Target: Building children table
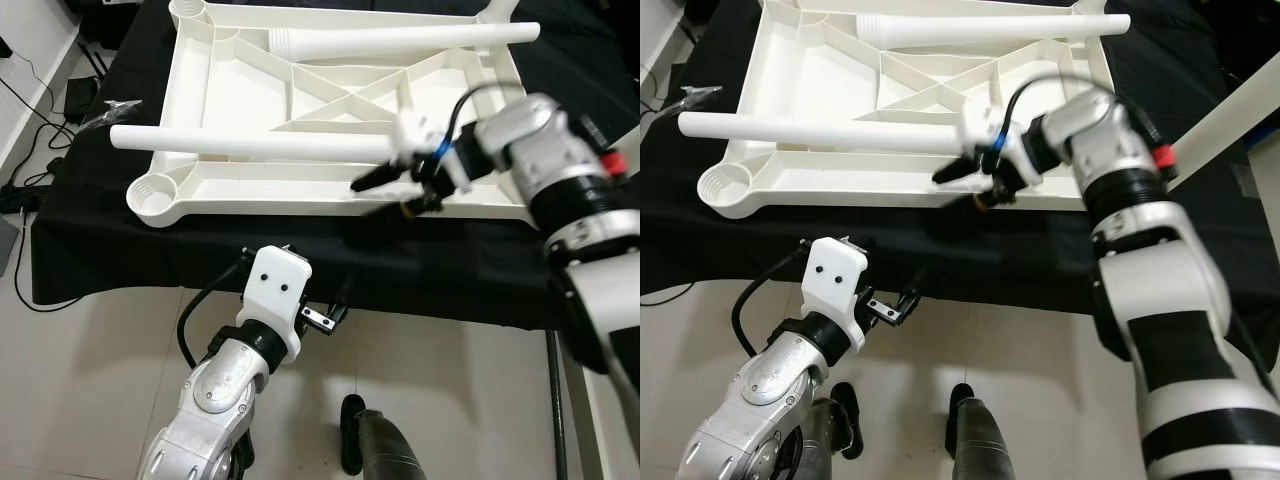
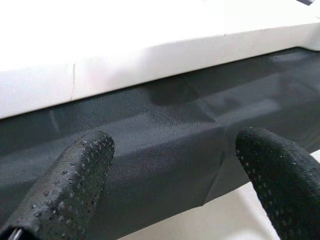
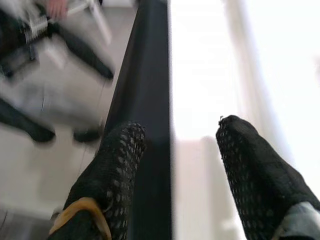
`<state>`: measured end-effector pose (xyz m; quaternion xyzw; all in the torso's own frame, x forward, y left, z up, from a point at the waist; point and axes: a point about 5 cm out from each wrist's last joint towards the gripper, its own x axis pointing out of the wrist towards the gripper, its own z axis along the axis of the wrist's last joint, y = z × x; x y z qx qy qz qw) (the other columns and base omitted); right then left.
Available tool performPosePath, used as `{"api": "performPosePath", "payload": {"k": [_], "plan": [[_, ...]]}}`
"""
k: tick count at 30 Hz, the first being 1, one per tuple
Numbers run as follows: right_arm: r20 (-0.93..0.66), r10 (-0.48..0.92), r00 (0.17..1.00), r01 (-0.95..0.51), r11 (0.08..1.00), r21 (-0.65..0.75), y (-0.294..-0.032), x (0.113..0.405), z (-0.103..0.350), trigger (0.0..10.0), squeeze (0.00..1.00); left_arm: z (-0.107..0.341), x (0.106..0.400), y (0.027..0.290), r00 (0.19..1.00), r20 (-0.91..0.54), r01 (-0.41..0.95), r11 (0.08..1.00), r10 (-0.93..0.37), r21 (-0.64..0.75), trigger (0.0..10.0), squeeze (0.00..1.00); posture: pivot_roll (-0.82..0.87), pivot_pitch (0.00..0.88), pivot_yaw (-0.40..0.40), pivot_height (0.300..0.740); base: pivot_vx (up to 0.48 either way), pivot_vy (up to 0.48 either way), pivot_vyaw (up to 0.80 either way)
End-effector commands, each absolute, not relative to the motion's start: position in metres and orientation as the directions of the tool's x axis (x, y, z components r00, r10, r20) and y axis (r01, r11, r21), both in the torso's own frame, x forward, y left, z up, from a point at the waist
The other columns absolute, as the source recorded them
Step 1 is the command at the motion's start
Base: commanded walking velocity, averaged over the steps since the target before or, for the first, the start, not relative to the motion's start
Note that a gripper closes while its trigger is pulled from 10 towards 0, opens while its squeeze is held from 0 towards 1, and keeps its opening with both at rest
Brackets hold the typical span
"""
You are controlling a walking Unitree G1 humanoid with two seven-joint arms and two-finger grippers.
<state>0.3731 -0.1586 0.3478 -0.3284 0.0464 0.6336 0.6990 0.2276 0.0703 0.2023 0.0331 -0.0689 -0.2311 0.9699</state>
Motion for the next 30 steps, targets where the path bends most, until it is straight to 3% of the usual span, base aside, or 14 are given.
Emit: {"api": "performPosePath", "payload": {"k": [1,4,6,7,8,9,12,21,30], "plan": [[-0.470,0.868,0.160,-0.924,-0.036,-0.381,-0.158,0.370,0.350,10.0,0.00,0.197,0.227,0.068,0.877,0.100,0.461,0.882,-0.469,0.094,10.0,0.00,0.07,0.328,-0.082,0.740,0.000,0.000,0.00],[-0.419,0.892,0.167,-0.918,-0.014,-0.397,-0.158,0.370,0.358,10.0,0.00,0.197,0.228,0.068,0.877,0.103,0.461,0.882,-0.469,0.097,10.0,0.00,0.07,0.310,-0.078,0.740,0.000,0.000,0.00],[-0.261,0.918,0.297,-0.887,0.164,-0.432,-0.149,0.379,0.374,10.0,0.00,0.196,0.230,0.067,0.876,0.105,0.462,0.882,-0.471,0.096,10.0,0.00,0.08,0.286,-0.072,0.740,0.000,0.000,0.00],[-0.261,0.918,0.297,-0.887,0.164,-0.432,-0.149,0.379,0.374,10.0,0.00,0.196,0.230,0.067,0.876,0.105,0.462,0.882,-0.471,0.096,10.0,0.00,0.08,0.286,-0.072,0.740,0.000,0.000,0.00],[-0.237,0.879,0.414,-0.840,0.268,-0.472,-0.143,0.388,0.370,10.0,0.00,0.194,0.231,0.066,0.873,0.105,0.467,0.879,-0.476,0.097,10.0,0.00,0.08,0.274,-0.068,0.740,0.000,0.000,0.00],[-0.237,0.879,0.414,-0.840,0.268,-0.472,-0.143,0.388,0.370,10.0,0.00,0.194,0.231,0.066,0.873,0.105,0.467,0.879,-0.476,0.097,10.0,0.00,0.08,0.274,-0.068,0.740,0.000,0.000,0.00],[-0.321,0.787,0.527,-0.789,0.312,-0.529,-0.137,0.397,0.347,10.0,0.00,0.189,0.228,0.064,0.866,0.090,0.484,0.870,-0.492,0.094,10.0,0.00,0.08,0.256,-0.069,0.740,0.000,0.000,0.00],[-0.434,0.685,0.585,-0.787,0.350,-0.509,-0.134,0.404,0.326,10.0,0.00,0.184,0.226,0.061,0.860,0.080,0.498,0.863,-0.504,0.083,10.0,0.00,0.08,0.248,-0.080,0.740,0.000,0.000,0.00],[-0.430,0.630,0.647,-0.742,0.392,-0.544,-0.124,0.410,0.327,10.0,0.00,0.182,0.225,0.059,0.861,0.084,0.497,0.865,-0.502,0.076,10.0,0.00,0.07,0.254,-0.088,0.740,0.000,0.000,0.00]]}}
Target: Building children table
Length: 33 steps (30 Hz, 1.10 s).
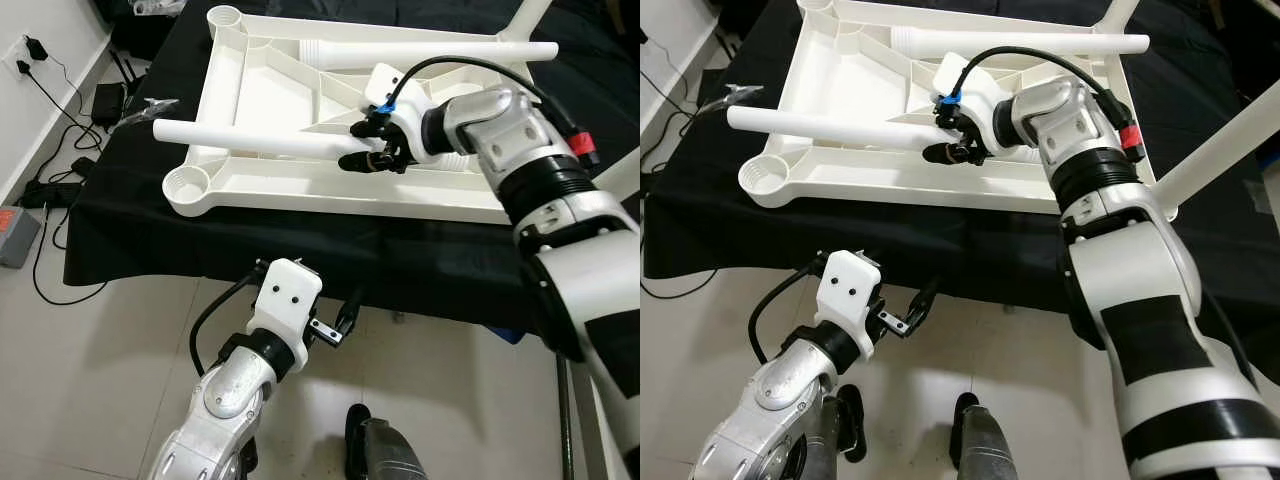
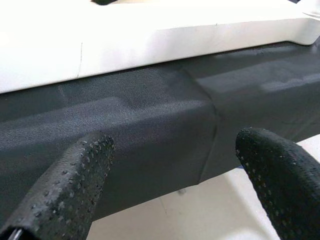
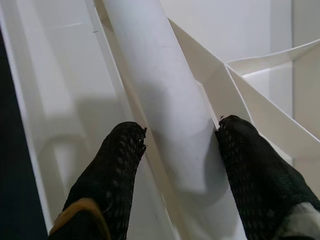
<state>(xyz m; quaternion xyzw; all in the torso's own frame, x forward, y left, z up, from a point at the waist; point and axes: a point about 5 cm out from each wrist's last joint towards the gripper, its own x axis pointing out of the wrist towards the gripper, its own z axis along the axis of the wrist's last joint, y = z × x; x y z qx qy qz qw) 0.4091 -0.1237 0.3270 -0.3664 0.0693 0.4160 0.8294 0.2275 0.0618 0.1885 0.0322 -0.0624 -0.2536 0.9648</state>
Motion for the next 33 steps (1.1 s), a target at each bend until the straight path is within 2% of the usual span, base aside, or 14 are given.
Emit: {"api": "performPosePath", "payload": {"k": [1,6,11,17,23,24,27,28,29,30,33], "plan": [[-0.430,0.630,0.647,-0.742,0.392,-0.544,-0.124,0.410,0.327,10.0,0.00,0.182,0.225,0.059,0.861,0.084,0.497,0.865,-0.502,0.076,10.0,0.00,0.07,0.254,-0.088,0.740,0.000,0.000,0.00],[-0.463,0.651,0.601,-0.765,0.301,-0.570,-0.094,0.407,0.325,10.0,0.00,0.184,0.223,0.058,0.865,0.094,0.489,0.870,-0.494,0.065,10.0,0.00,0.07,0.271,-0.099,0.740,0.000,0.000,0.00],[-0.477,0.653,0.588,-0.773,0.280,-0.568,-0.089,0.407,0.324,10.0,0.00,0.184,0.222,0.057,0.865,0.096,0.489,0.870,-0.493,0.062,10.0,0.00,0.06,0.279,-0.101,0.740,0.000,0.000,0.00],[-0.546,0.676,0.494,-0.828,0.175,-0.533,-0.071,0.402,0.314,10.0,0.00,0.185,0.219,0.055,0.870,0.099,0.481,0.875,-0.484,0.050,10.0,0.00,0.05,0.302,-0.116,0.740,0.000,0.000,0.00],[-0.538,0.690,0.484,-0.835,0.179,-0.520,-0.064,0.401,0.312,10.0,0.00,0.186,0.219,0.056,0.873,0.102,0.474,0.879,-0.476,0.045,10.0,0.00,0.05,0.311,-0.121,0.740,0.000,0.000,0.00],[-0.531,0.683,0.501,-0.824,0.190,-0.534,-0.064,0.402,0.312,10.0,1.00,0.186,0.219,0.056,0.874,0.101,0.474,0.880,-0.475,0.044,10.0,0.00,0.04,0.313,-0.122,0.740,0.000,0.000,0.00],[-0.515,0.679,0.523,-0.815,0.221,-0.536,-0.065,0.403,0.312,10.0,1.00,0.186,0.218,0.056,0.875,0.100,0.472,0.881,-0.473,0.042,10.0,0.00,0.05,0.316,-0.126,0.740,0.000,0.000,0.00],[-0.509,0.671,0.540,-0.805,0.234,-0.546,-0.065,0.404,0.313,10.0,0.64,0.186,0.218,0.056,0.875,0.100,0.471,0.881,-0.473,0.041,10.0,0.00,0.05,0.317,-0.126,0.740,0.000,0.000,0.00],[-0.504,0.665,0.551,-0.798,0.242,-0.552,-0.065,0.405,0.313,10.0,0.64,0.186,0.218,0.055,0.876,0.100,0.471,0.881,-0.473,0.041,10.0,0.00,0.05,0.317,-0.126,0.740,0.000,0.000,0.00],[-0.502,0.662,0.557,-0.793,0.242,-0.560,-0.065,0.405,0.314,10.0,0.00,0.186,0.217,0.056,0.876,0.101,0.470,0.882,-0.471,0.041,10.0,0.00,0.05,0.320,-0.127,0.740,0.000,0.000,0.00],[-0.499,0.657,0.564,-0.786,0.244,-0.568,-0.064,0.405,0.314,10.0,0.00,0.186,0.218,0.056,0.878,0.101,0.467,0.883,-0.469,0.041,10.0,0.00,0.05,0.321,-0.130,0.740,0.000,0.000,0.00]]}}
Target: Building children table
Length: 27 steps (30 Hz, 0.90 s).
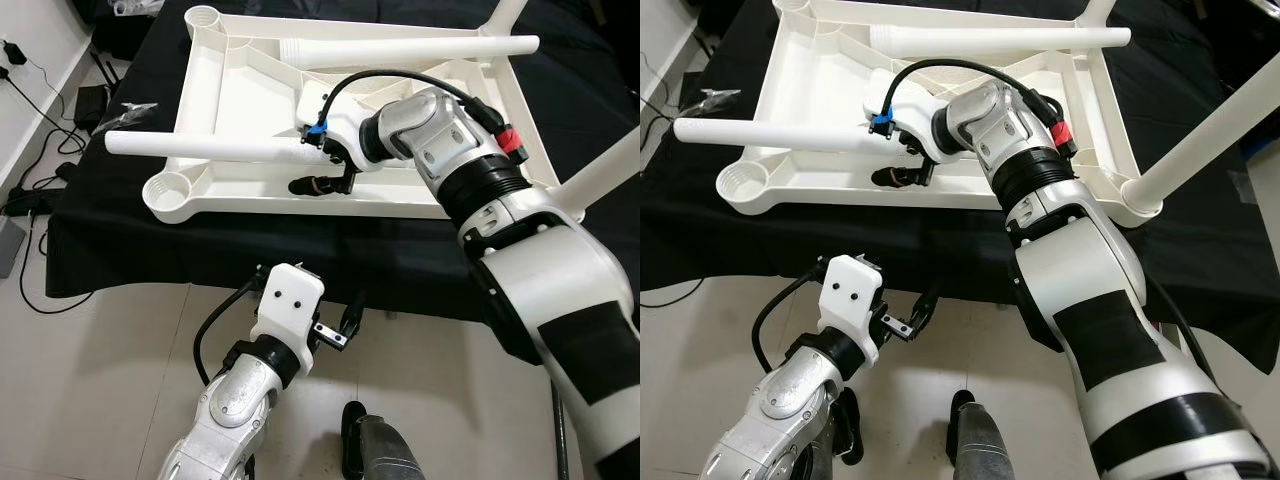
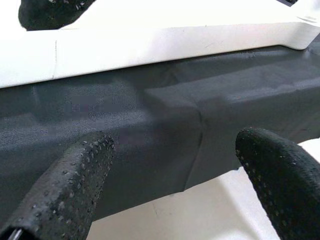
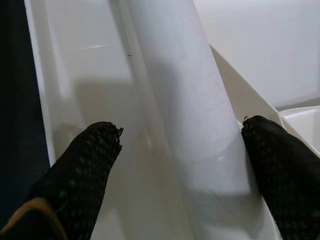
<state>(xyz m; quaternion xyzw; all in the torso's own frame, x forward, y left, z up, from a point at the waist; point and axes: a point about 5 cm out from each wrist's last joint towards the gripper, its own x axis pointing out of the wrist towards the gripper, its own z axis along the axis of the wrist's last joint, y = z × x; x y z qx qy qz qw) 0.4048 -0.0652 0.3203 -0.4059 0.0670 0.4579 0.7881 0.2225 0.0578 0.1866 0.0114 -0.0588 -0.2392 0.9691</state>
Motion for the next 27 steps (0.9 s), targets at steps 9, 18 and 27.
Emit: {"api": "performPosePath", "payload": {"k": [9,18,27], "plan": [[-0.477,0.651,0.591,-0.765,0.265,-0.587,-0.064,0.406,0.315,0.0,0.00,0.185,0.217,0.056,0.881,0.099,0.461,0.886,-0.463,0.041,10.0,0.00,0.04,0.320,-0.135,0.740,0.000,0.000,0.00],[-0.444,0.658,0.608,-0.750,0.292,-0.594,-0.065,0.407,0.320,0.0,0.00,0.186,0.219,0.059,0.885,0.103,0.451,0.891,-0.453,0.048,10.0,0.00,0.04,0.309,-0.134,0.740,0.000,0.000,0.00],[-0.313,0.707,0.634,-0.714,0.380,-0.588,-0.060,0.406,0.343,10.0,0.83,0.187,0.220,0.060,0.887,0.109,0.445,0.894,-0.448,0.053,10.0,0.00,0.05,0.294,-0.133,0.740,0.000,0.000,0.00]]}}
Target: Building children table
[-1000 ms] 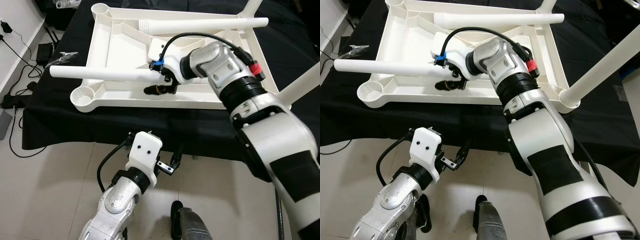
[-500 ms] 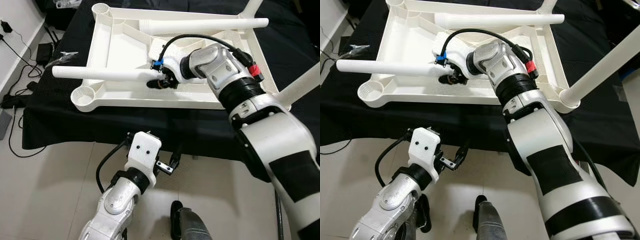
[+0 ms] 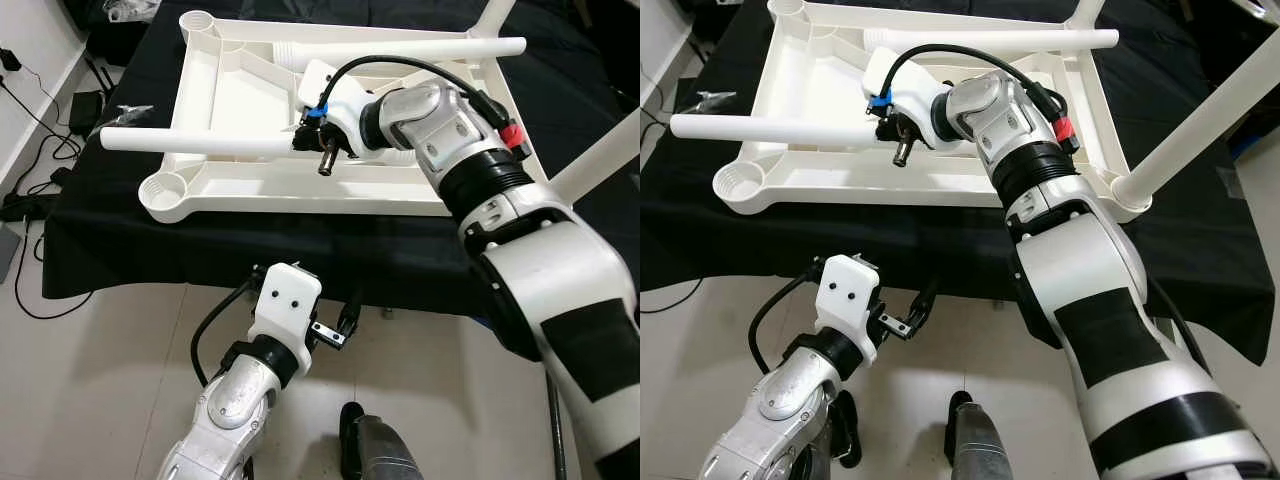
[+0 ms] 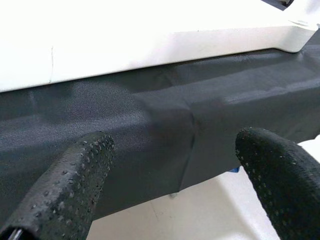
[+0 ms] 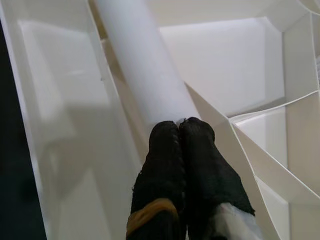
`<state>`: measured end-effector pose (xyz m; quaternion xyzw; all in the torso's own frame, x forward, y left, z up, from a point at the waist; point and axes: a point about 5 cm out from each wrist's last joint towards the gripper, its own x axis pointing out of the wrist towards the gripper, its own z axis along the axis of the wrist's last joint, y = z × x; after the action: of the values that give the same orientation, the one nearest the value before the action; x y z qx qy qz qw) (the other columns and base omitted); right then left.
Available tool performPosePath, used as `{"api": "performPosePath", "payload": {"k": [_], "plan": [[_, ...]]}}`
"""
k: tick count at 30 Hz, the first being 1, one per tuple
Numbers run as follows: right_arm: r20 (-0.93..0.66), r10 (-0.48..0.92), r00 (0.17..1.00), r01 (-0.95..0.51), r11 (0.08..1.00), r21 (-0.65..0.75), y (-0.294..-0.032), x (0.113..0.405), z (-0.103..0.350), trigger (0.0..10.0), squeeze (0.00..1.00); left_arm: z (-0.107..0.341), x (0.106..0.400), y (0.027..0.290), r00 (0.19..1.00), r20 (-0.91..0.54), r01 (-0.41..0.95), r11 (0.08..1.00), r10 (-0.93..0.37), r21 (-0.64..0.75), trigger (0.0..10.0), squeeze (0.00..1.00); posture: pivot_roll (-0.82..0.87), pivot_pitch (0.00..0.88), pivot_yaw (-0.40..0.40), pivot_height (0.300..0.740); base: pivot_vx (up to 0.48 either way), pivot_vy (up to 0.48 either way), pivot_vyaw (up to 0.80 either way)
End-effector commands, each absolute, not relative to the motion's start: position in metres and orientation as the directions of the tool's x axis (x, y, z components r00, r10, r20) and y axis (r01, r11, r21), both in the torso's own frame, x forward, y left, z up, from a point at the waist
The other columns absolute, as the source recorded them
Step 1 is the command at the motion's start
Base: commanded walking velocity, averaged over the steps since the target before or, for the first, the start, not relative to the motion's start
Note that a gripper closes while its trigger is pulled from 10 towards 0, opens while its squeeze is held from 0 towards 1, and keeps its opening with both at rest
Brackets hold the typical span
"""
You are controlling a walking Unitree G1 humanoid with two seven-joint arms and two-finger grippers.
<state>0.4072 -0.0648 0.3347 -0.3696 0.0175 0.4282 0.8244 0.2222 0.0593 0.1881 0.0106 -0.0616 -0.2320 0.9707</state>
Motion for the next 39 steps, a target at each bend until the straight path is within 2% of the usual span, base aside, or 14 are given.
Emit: {"api": "performPosePath", "payload": {"k": [1,2,3,6,7,13,17,24,25,26,35,36,39], "plan": [[-0.313,0.707,0.634,-0.714,0.380,-0.588,-0.060,0.406,0.343,10.0,0.83,0.187,0.220,0.060,0.887,0.109,0.445,0.894,-0.448,0.053,10.0,0.00,0.05,0.294,-0.133,0.740,0.000,0.000,0.00],[-0.313,0.707,0.634,-0.714,0.380,-0.588,-0.060,0.406,0.343,10.0,0.83,0.187,0.220,0.060,0.887,0.109,0.445,0.894,-0.448,0.053,10.0,0.00,0.05,0.294,-0.133,0.740,0.000,0.000,0.00],[-0.289,0.709,0.644,-0.701,0.395,-0.594,-0.059,0.406,0.347,10.0,1.00,0.187,0.220,0.060,0.887,0.110,0.446,0.894,-0.449,0.056,10.0,0.00,0.05,0.292,-0.133,0.740,0.000,0.000,0.00],[-0.272,0.712,0.647,-0.694,0.404,-0.596,-0.058,0.406,0.351,10.0,1.00,0.187,0.220,0.060,0.887,0.111,0.446,0.893,-0.449,0.057,10.0,0.00,0.05,0.292,-0.133,0.740,0.000,0.000,0.00],[-0.258,0.712,0.653,-0.679,0.400,-0.616,-0.056,0.405,0.354,10.0,0.00,0.188,0.220,0.060,0.886,0.112,0.446,0.893,-0.450,0.058,10.0,0.00,0.05,0.291,-0.134,0.740,0.000,0.000,0.00],[-0.262,0.714,0.649,-0.671,0.376,-0.639,-0.053,0.404,0.356,10.0,0.00,0.188,0.221,0.060,0.886,0.113,0.446,0.893,-0.450,0.058,10.0,0.00,0.05,0.298,-0.137,0.740,0.000,0.000,0.00],[-0.364,0.706,0.608,-0.713,0.283,-0.642,-0.054,0.403,0.347,10.0,0.00,0.188,0.220,0.060,0.887,0.110,0.445,0.894,-0.449,0.054,10.0,0.00,0.04,0.307,-0.142,0.740,0.000,0.000,0.00],[-0.411,0.679,0.608,-0.731,0.277,-0.624,-0.056,0.405,0.335,10.0,0.00,0.187,0.220,0.059,0.887,0.109,0.446,0.894,-0.449,0.049,10.0,0.00,0.04,0.311,-0.144,0.740,0.000,0.000,0.00],[-0.402,0.676,0.618,-0.724,0.291,-0.625,-0.056,0.405,0.334,10.0,0.92,0.187,0.220,0.059,0.887,0.109,0.446,0.894,-0.449,0.051,10.0,0.00,0.04,0.311,-0.144,0.740,0.000,0.000,0.00],[-0.406,0.674,0.617,-0.725,0.287,-0.626,-0.055,0.405,0.332,10.0,1.00,0.187,0.220,0.059,0.888,0.109,0.445,0.894,-0.448,0.051,10.0,0.00,0.04,0.311,-0.144,0.740,0.000,0.000,0.00],[-0.399,0.667,0.629,-0.713,0.291,-0.637,-0.054,0.406,0.330,10.0,1.00,0.187,0.219,0.060,0.889,0.105,0.441,0.896,-0.445,0.054,10.0,0.00,0.04,0.320,-0.145,0.740,0.000,0.000,0.00],[-0.402,0.660,0.634,-0.708,0.288,-0.645,-0.053,0.406,0.330,10.0,0.00,0.187,0.219,0.060,0.890,0.105,0.441,0.896,-0.445,0.054,10.0,0.00,0.04,0.322,-0.144,0.740,0.000,0.000,0.00],[-0.394,0.622,0.676,-0.666,0.289,-0.687,-0.054,0.408,0.329,10.0,0.00,0.188,0.219,0.060,0.889,0.106,0.441,0.896,-0.444,0.052,10.0,0.00,0.04,0.328,-0.145,0.740,0.000,0.000,0.00]]}}
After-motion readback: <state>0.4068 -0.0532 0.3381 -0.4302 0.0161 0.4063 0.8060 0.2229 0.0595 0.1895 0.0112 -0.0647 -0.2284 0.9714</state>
